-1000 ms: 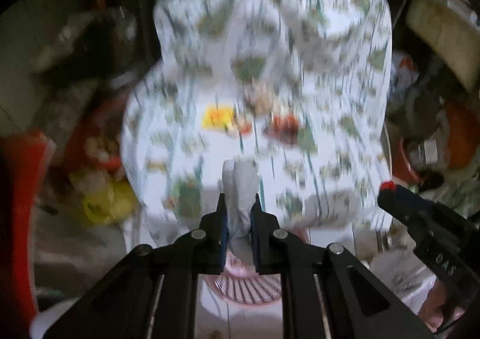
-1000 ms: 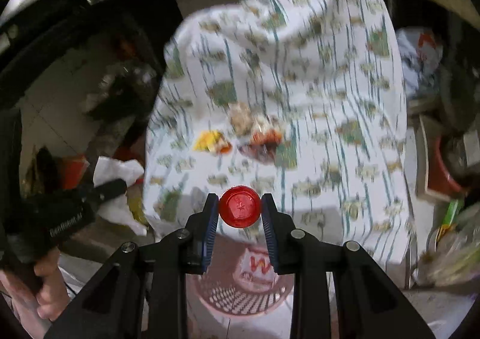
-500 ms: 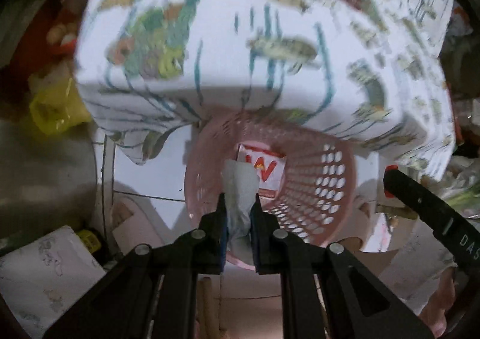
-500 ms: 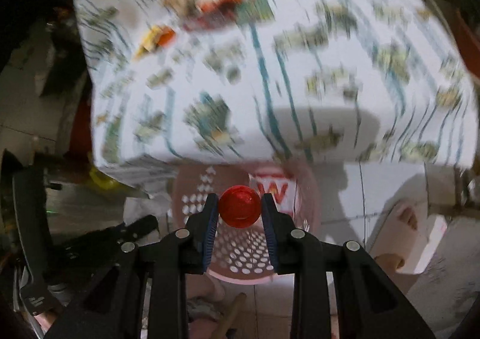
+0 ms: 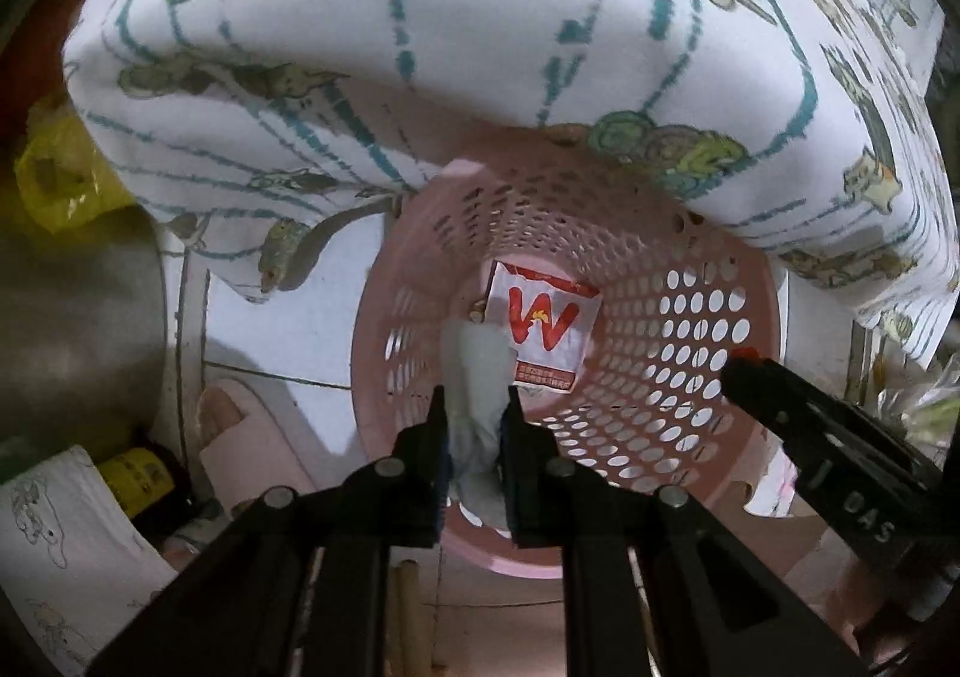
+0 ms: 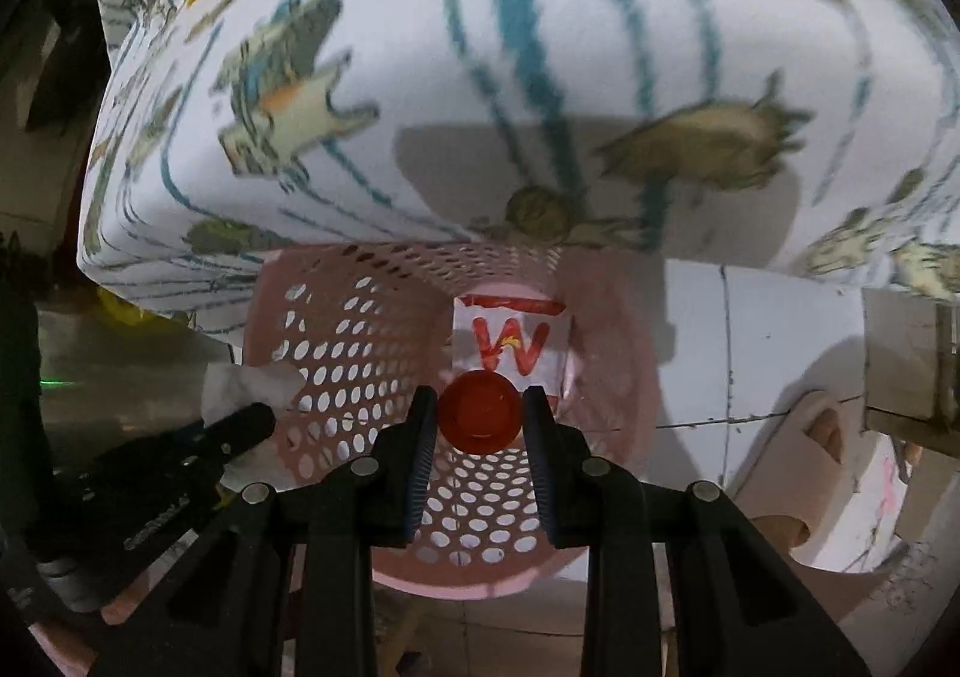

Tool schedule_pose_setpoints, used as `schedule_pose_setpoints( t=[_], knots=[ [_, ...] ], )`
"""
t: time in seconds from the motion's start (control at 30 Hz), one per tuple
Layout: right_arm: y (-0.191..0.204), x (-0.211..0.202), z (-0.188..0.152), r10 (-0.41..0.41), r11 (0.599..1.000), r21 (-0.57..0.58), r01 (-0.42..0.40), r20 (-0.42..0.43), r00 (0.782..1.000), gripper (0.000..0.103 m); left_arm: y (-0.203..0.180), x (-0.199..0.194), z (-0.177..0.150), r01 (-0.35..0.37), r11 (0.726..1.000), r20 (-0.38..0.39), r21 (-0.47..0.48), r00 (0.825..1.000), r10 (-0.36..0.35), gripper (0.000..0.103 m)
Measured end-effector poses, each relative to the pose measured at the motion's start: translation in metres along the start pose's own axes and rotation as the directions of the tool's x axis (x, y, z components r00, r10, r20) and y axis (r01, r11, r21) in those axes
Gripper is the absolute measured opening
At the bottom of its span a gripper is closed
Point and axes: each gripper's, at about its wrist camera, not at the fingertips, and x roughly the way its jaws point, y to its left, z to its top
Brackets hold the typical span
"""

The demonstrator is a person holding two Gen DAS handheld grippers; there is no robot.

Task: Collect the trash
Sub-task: 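Carry the tissue and cap over the pink basket and open both grippers, then move both open grippers back up over the stool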

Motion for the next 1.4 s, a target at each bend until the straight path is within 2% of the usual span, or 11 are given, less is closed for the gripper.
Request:
schedule_pose_setpoints(
  t=[0.13,0.23,0.37,0.4,0.5,0.8,0.87,1.0,1.17,1.3,1.4],
  knots=[
    [-0.001,0.005,0.001,-0.017,1.000,0.002,0.017,0.000,1.000,0.031,-0.004,0.004,0.000,-0.016,0.999,-0.007,0.035,1.000,0.016,0.011],
    [-0.008,0.006,0.002,-0.002,0.999,0.045,0.002,-0.001,1.000,0.031,-0.009,0.007,-0.002,-0.014,0.998,-0.026,0.067,1.000,0.016,0.018],
    [-0.011,0.004,0.005,0.010,0.998,0.068,-0.010,0.007,1.000,0.032,-0.017,0.005,-0.005,-0.008,0.994,-0.022,0.110,1.000,0.011,0.053],
    [-0.010,0.005,0.005,0.018,0.998,0.067,-0.018,0.006,1.000,0.037,-0.018,0.004,-0.005,-0.012,0.993,-0.018,0.117,1.000,0.014,0.059],
    [-0.009,0.004,0.004,0.018,0.997,0.079,-0.020,0.017,1.000,0.056,-0.018,0.000,-0.005,-0.001,0.994,-0.013,0.111,1.000,0.002,0.059],
    [-0.012,-0.007,0.004,0.002,0.996,0.086,-0.004,0.022,1.000,0.055,-0.016,-0.015,-0.003,-0.008,0.996,0.029,0.092,1.000,0.005,0.059],
    [-0.007,-0.015,0.005,-0.038,0.996,0.079,0.037,0.012,0.999,0.055,-0.018,-0.024,-0.003,-0.023,0.995,0.049,0.097,0.999,0.018,0.059],
    [0.004,-0.049,0.002,-0.034,0.997,0.073,0.029,0.078,0.996,0.055,-0.026,-0.063,-0.004,-0.052,0.992,0.099,0.114,0.994,0.041,0.059],
    [0.020,-0.113,0.006,-0.046,0.999,0.007,0.046,0.221,0.974,0.055,-0.024,-0.123,-0.007,-0.084,0.990,0.244,0.113,0.968,0.055,0.062],
    [0.033,-0.162,0.002,-0.068,0.994,-0.056,0.095,0.363,0.929,0.055,-0.021,-0.161,-0.008,-0.104,0.988,0.347,0.115,0.936,0.058,0.074],
    [0.044,-0.189,0.000,-0.079,0.987,-0.088,0.132,0.447,0.891,0.055,-0.019,-0.190,-0.008,-0.108,0.989,0.431,0.099,0.901,0.055,0.084]
  ],
)
